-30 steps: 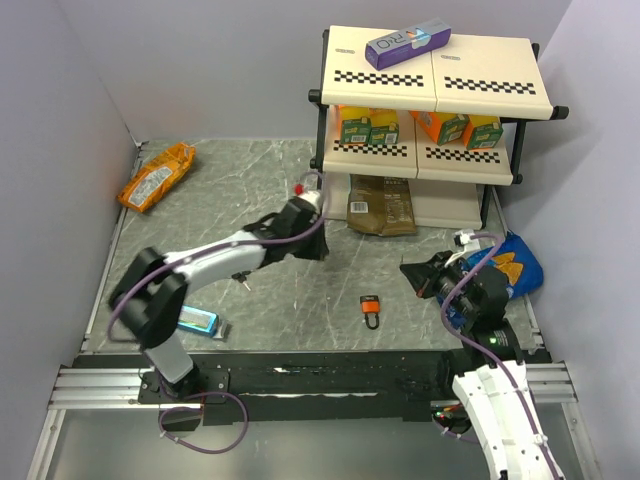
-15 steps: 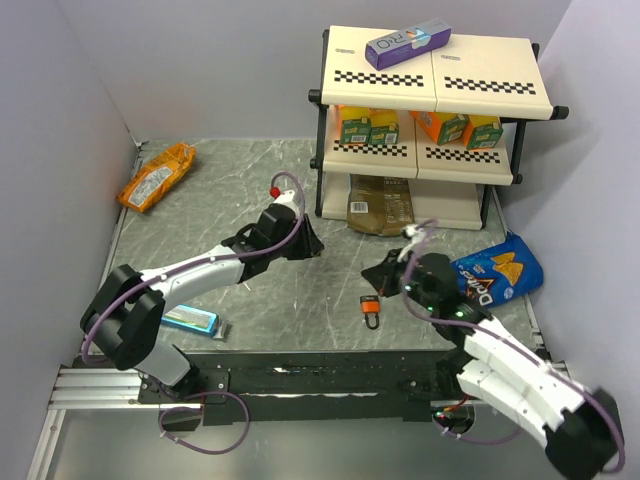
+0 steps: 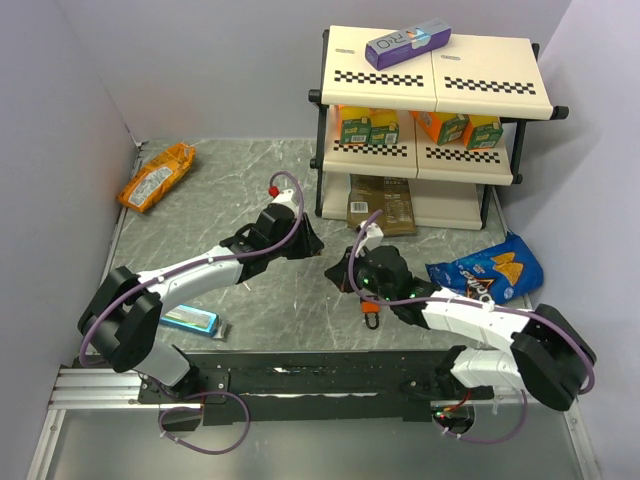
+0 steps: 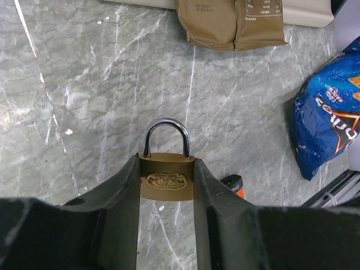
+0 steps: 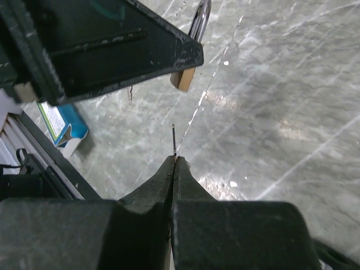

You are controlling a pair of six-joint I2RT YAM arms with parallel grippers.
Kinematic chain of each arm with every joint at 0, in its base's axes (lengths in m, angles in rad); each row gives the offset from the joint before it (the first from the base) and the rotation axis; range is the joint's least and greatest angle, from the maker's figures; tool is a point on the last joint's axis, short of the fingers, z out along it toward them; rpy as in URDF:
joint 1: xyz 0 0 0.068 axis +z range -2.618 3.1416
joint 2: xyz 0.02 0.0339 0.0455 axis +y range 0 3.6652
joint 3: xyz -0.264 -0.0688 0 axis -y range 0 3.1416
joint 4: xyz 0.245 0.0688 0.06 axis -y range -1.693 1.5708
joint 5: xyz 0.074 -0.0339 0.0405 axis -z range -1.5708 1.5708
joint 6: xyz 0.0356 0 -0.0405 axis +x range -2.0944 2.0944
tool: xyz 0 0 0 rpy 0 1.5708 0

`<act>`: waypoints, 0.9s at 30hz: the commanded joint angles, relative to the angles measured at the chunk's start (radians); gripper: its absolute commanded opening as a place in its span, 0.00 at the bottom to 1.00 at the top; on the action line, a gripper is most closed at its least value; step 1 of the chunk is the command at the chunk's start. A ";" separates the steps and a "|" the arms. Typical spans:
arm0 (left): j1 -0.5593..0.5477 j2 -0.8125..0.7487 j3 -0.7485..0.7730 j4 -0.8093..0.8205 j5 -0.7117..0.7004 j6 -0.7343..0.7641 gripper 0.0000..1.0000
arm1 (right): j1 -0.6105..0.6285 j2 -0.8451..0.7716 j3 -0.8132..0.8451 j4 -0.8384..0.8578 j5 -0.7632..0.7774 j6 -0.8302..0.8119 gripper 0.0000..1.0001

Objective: Unlock with the key

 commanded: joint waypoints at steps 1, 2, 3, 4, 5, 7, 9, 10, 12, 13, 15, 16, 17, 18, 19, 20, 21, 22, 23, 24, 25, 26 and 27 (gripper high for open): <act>-0.002 -0.049 0.013 0.056 -0.003 -0.018 0.01 | 0.006 0.040 0.071 0.131 0.014 0.024 0.00; -0.004 -0.049 0.013 0.056 -0.003 -0.016 0.01 | 0.006 0.047 0.075 0.136 0.014 0.022 0.00; -0.002 -0.048 0.013 0.057 0.000 -0.015 0.01 | 0.006 0.053 0.081 0.136 0.013 0.024 0.00; -0.004 -0.048 0.014 0.057 0.000 -0.015 0.01 | 0.006 0.063 0.089 0.134 0.004 0.024 0.00; -0.002 -0.048 0.014 0.057 0.000 -0.013 0.01 | 0.005 0.068 0.094 0.136 0.003 0.027 0.00; -0.002 -0.044 0.013 0.059 0.002 -0.013 0.01 | 0.005 0.083 0.097 0.143 0.000 0.032 0.00; -0.004 -0.046 0.014 0.059 0.005 -0.013 0.01 | 0.005 0.096 0.104 0.140 -0.009 0.039 0.00; -0.004 -0.044 0.014 0.059 0.005 -0.013 0.01 | 0.005 0.112 0.109 0.140 -0.013 0.041 0.00; -0.004 -0.046 0.016 0.057 0.005 -0.009 0.01 | 0.005 0.123 0.111 0.146 -0.024 0.047 0.00; -0.004 -0.046 0.016 0.057 0.003 -0.009 0.01 | 0.005 0.132 0.109 0.148 -0.024 0.050 0.00; -0.004 -0.048 0.017 0.056 0.002 -0.004 0.01 | 0.003 0.143 0.114 0.149 -0.032 0.050 0.00; -0.004 -0.049 0.019 0.056 0.002 -0.004 0.01 | 0.003 0.149 0.121 0.145 -0.035 0.049 0.00; -0.002 -0.048 0.020 0.054 0.000 -0.001 0.01 | 0.003 0.154 0.124 0.142 -0.036 0.047 0.00; -0.002 -0.049 0.020 0.054 0.000 -0.001 0.01 | 0.003 0.157 0.127 0.142 -0.039 0.049 0.00; -0.002 -0.051 0.020 0.054 0.002 -0.001 0.01 | 0.002 0.163 0.127 0.143 -0.040 0.050 0.00; -0.004 -0.052 0.020 0.054 0.002 -0.001 0.01 | 0.002 0.165 0.127 0.145 -0.041 0.055 0.00; -0.004 -0.052 0.019 0.054 0.002 0.001 0.01 | -0.003 0.168 0.123 0.152 -0.046 0.058 0.00; -0.002 -0.052 0.020 0.056 0.002 0.001 0.01 | -0.007 0.169 0.120 0.156 -0.049 0.061 0.00; -0.004 -0.055 0.020 0.054 0.002 0.001 0.01 | -0.011 0.169 0.120 0.160 -0.052 0.065 0.00; -0.002 -0.054 0.020 0.056 0.003 0.001 0.01 | -0.012 0.171 0.117 0.165 -0.053 0.067 0.00; -0.004 -0.055 0.020 0.054 0.003 0.002 0.01 | -0.017 0.172 0.118 0.166 -0.056 0.068 0.00; -0.004 -0.052 0.019 0.053 0.005 0.002 0.01 | -0.017 0.172 0.118 0.168 -0.061 0.072 0.00; -0.004 -0.054 0.020 0.054 0.006 0.002 0.01 | -0.021 0.179 0.121 0.166 -0.062 0.073 0.00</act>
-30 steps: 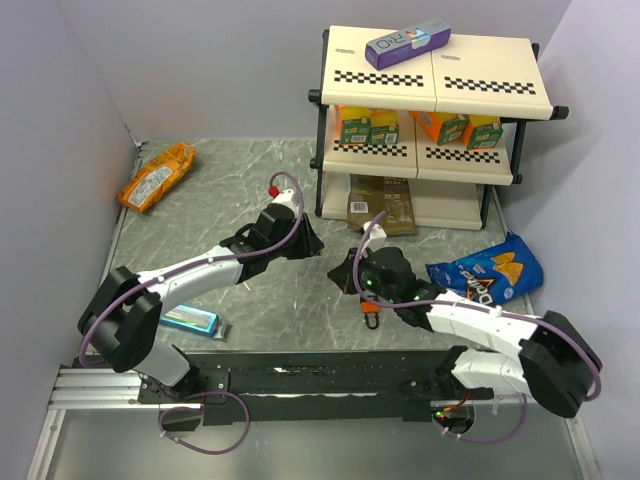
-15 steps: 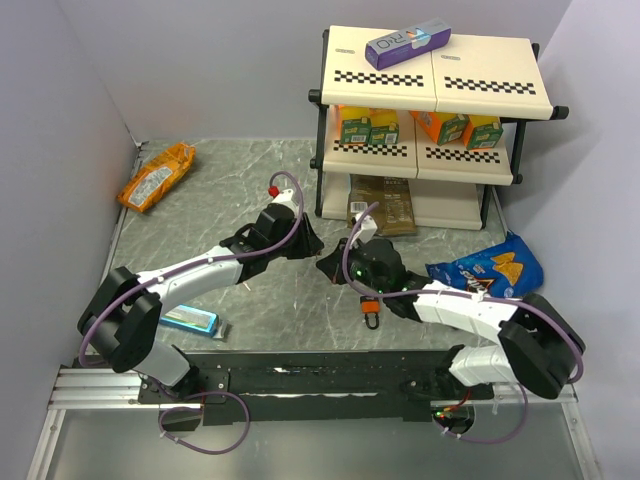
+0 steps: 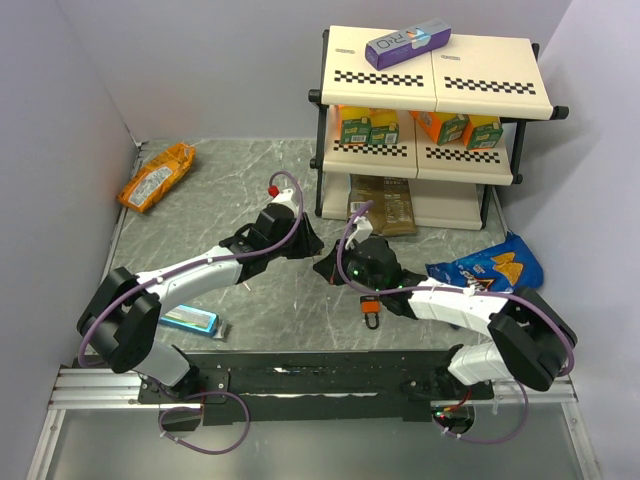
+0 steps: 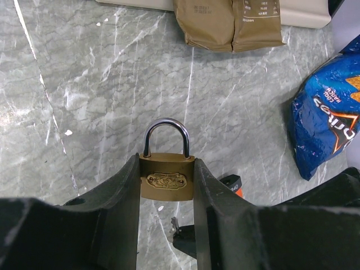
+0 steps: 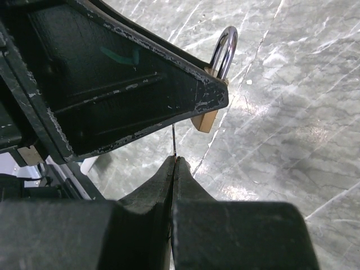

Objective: Unlock with the key

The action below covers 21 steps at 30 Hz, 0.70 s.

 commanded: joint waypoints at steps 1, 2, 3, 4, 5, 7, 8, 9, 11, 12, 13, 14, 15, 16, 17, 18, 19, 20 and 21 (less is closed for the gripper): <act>-0.004 -0.048 0.020 0.055 0.006 0.001 0.01 | -0.016 0.021 0.045 0.057 -0.025 0.023 0.00; -0.004 -0.047 0.020 0.054 0.005 0.001 0.01 | -0.021 0.024 0.046 0.056 -0.028 0.026 0.00; -0.004 -0.048 0.022 0.052 0.005 0.002 0.01 | -0.022 0.027 0.045 0.057 -0.030 0.028 0.00; -0.002 -0.048 0.024 0.052 0.002 0.004 0.01 | -0.024 0.027 0.045 0.057 -0.031 0.029 0.00; -0.004 -0.050 0.024 0.051 0.002 0.006 0.01 | -0.027 0.029 0.043 0.056 -0.033 0.031 0.00; -0.004 -0.050 0.025 0.051 0.000 0.009 0.01 | -0.030 0.035 0.046 0.050 -0.034 0.031 0.00; -0.004 -0.051 0.025 0.051 -0.001 0.009 0.01 | -0.031 0.032 0.046 0.048 -0.036 0.032 0.00; -0.004 -0.051 0.025 0.051 -0.001 0.009 0.01 | -0.036 0.032 0.045 0.050 -0.036 0.032 0.00; -0.004 -0.051 0.025 0.051 0.000 0.010 0.01 | -0.037 0.032 0.043 0.053 -0.037 0.034 0.00; -0.004 -0.051 0.025 0.051 0.000 0.009 0.01 | -0.037 0.033 0.046 0.050 -0.037 0.034 0.00; -0.004 -0.050 0.025 0.051 0.000 0.010 0.01 | -0.041 0.033 0.048 0.047 -0.039 0.034 0.00; -0.002 -0.051 0.025 0.051 0.000 0.010 0.01 | -0.044 0.035 0.049 0.045 -0.039 0.034 0.00; -0.004 -0.050 0.025 0.051 0.002 0.010 0.01 | -0.045 0.035 0.049 0.045 -0.039 0.034 0.00; -0.002 -0.051 0.025 0.051 0.002 0.010 0.01 | -0.045 0.036 0.049 0.046 -0.040 0.035 0.00; -0.004 -0.050 0.025 0.051 0.002 0.010 0.01 | -0.050 0.038 0.049 0.046 -0.042 0.035 0.00; -0.004 -0.051 0.025 0.051 0.000 0.010 0.01 | -0.051 0.042 0.051 0.043 -0.047 0.037 0.00; -0.004 -0.053 0.025 0.051 0.000 0.010 0.01 | -0.054 0.044 0.051 0.043 -0.048 0.037 0.00; -0.004 -0.053 0.025 0.051 0.002 0.010 0.01 | -0.054 0.046 0.051 0.043 -0.050 0.038 0.00; -0.004 -0.050 0.025 0.051 0.003 0.010 0.01 | -0.057 0.047 0.049 0.046 -0.050 0.038 0.00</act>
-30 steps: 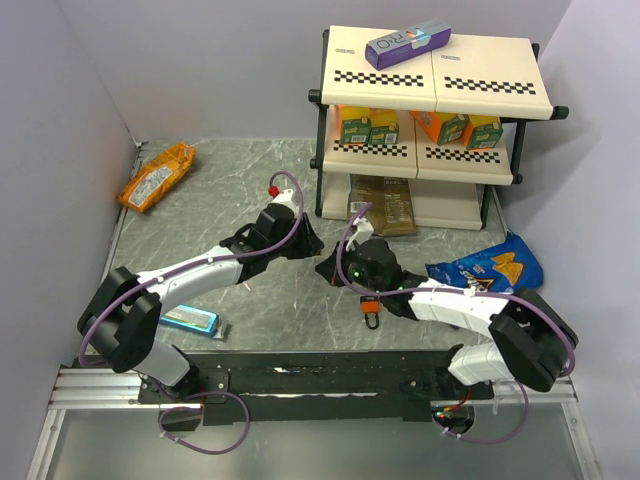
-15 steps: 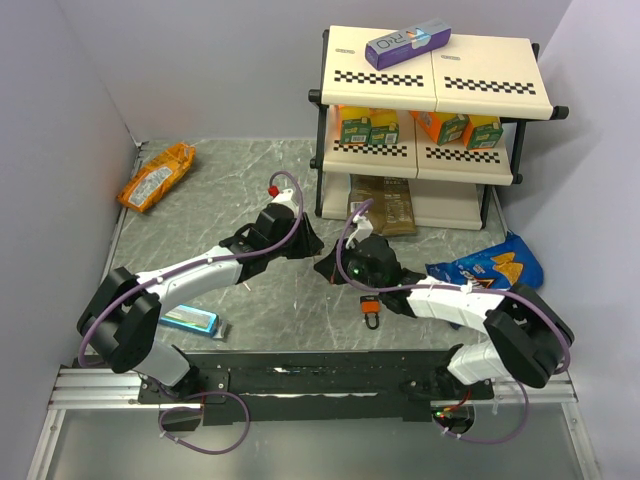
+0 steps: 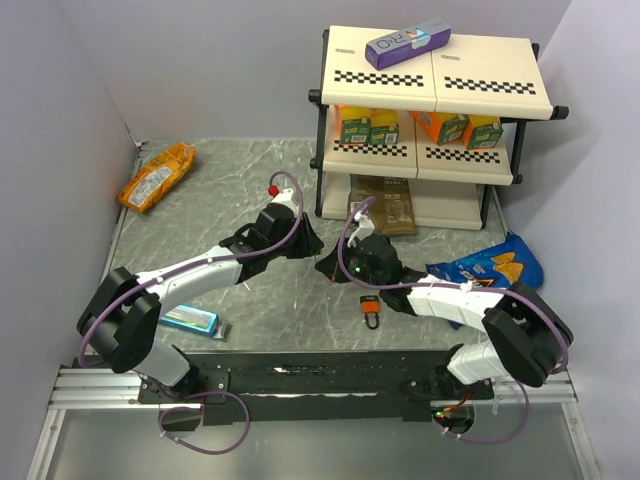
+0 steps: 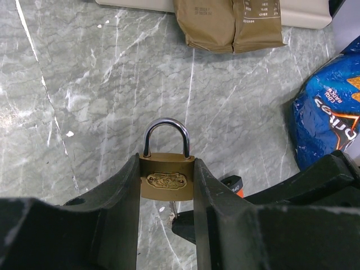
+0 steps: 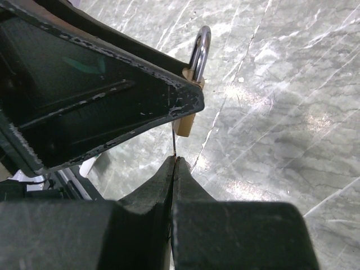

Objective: Unlock with the key

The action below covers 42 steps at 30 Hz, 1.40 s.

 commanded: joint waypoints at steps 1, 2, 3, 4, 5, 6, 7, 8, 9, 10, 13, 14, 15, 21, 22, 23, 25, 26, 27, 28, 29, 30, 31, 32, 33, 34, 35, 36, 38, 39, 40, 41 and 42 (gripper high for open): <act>-0.004 -0.049 0.025 0.050 0.004 0.003 0.01 | -0.015 0.017 0.046 0.040 -0.008 0.014 0.00; -0.004 -0.051 0.025 0.050 0.004 0.003 0.01 | -0.017 0.019 0.048 0.038 -0.010 0.014 0.00; -0.005 -0.049 0.025 0.050 0.004 0.003 0.01 | -0.018 0.023 0.051 0.037 -0.011 0.012 0.00; -0.005 -0.049 0.025 0.050 0.005 0.003 0.01 | -0.017 0.025 0.052 0.034 -0.013 0.012 0.00; -0.005 -0.049 0.025 0.050 0.005 0.003 0.01 | -0.020 0.028 0.052 0.035 -0.013 0.012 0.00; -0.005 -0.048 0.025 0.050 0.005 0.005 0.01 | -0.020 0.029 0.052 0.035 -0.013 0.014 0.00; -0.005 -0.048 0.025 0.050 0.005 0.005 0.01 | -0.020 0.029 0.052 0.037 -0.014 0.014 0.00; -0.005 -0.049 0.025 0.050 0.005 0.005 0.01 | -0.020 0.031 0.054 0.037 -0.014 0.014 0.00; -0.007 -0.049 0.025 0.050 0.005 0.005 0.01 | -0.022 0.031 0.054 0.038 -0.016 0.014 0.00; -0.007 -0.048 0.025 0.050 0.005 0.006 0.01 | -0.023 0.029 0.054 0.038 -0.016 0.012 0.00; -0.008 -0.049 0.027 0.050 0.005 0.008 0.01 | -0.026 0.029 0.058 0.038 -0.016 0.011 0.00; -0.010 -0.048 0.027 0.050 0.005 0.008 0.01 | -0.026 0.029 0.058 0.038 -0.014 0.011 0.00; -0.010 -0.048 0.027 0.050 0.004 0.008 0.01 | -0.028 0.028 0.058 0.040 -0.014 0.011 0.00; -0.013 -0.045 0.025 0.050 0.005 0.006 0.01 | -0.031 0.032 0.057 0.052 -0.010 0.018 0.00; -0.014 -0.045 0.025 0.050 0.007 0.005 0.01 | -0.031 0.032 0.058 0.053 -0.008 0.018 0.00; -0.016 -0.045 0.027 0.049 0.004 0.005 0.01 | -0.032 0.034 0.060 0.053 -0.007 0.018 0.00; -0.019 -0.043 0.027 0.046 -0.001 0.000 0.01 | -0.032 0.034 0.060 0.055 0.000 0.026 0.00; -0.020 -0.042 0.025 0.044 -0.001 -0.001 0.01 | -0.034 0.032 0.058 0.058 0.001 0.032 0.00; -0.022 -0.042 0.027 0.044 -0.002 -0.003 0.01 | -0.035 0.032 0.060 0.061 0.001 0.037 0.00; -0.025 -0.040 0.027 0.044 -0.002 -0.003 0.01 | -0.035 0.032 0.062 0.061 0.006 0.041 0.00; -0.028 -0.040 0.027 0.044 -0.004 -0.003 0.01 | -0.037 0.034 0.063 0.063 0.007 0.046 0.00; -0.031 -0.039 0.027 0.044 -0.005 -0.003 0.01 | -0.035 0.034 0.063 0.066 0.007 0.049 0.00; -0.034 -0.040 0.027 0.043 -0.005 -0.003 0.01 | -0.035 0.034 0.066 0.069 0.010 0.050 0.00; -0.036 -0.039 0.027 0.043 -0.005 -0.003 0.01 | -0.037 0.035 0.066 0.069 0.012 0.052 0.00; -0.039 -0.040 0.027 0.043 -0.007 -0.003 0.01 | -0.040 0.035 0.068 0.069 0.015 0.054 0.00; -0.039 -0.040 0.027 0.043 -0.007 -0.003 0.01 | -0.040 0.034 0.068 0.072 0.018 0.055 0.00; -0.042 -0.039 0.027 0.043 -0.007 -0.003 0.01 | -0.040 0.032 0.068 0.073 0.019 0.055 0.00; -0.045 -0.039 0.027 0.043 -0.007 -0.003 0.01 | -0.040 0.034 0.068 0.075 0.021 0.055 0.00; -0.047 -0.040 0.027 0.041 -0.008 -0.004 0.01 | -0.043 0.031 0.066 0.078 0.029 0.055 0.00; -0.047 -0.039 0.028 0.041 -0.008 -0.003 0.01 | -0.042 0.029 0.065 0.080 0.032 0.055 0.00; -0.048 -0.039 0.028 0.040 -0.010 -0.004 0.01 | -0.043 0.023 0.060 0.081 0.035 0.055 0.00; -0.048 -0.039 0.027 0.040 -0.010 -0.004 0.01 | -0.045 0.022 0.055 0.098 0.038 0.064 0.00; -0.050 -0.039 0.027 0.041 -0.010 -0.004 0.01 | -0.048 0.016 0.043 0.113 0.036 0.070 0.00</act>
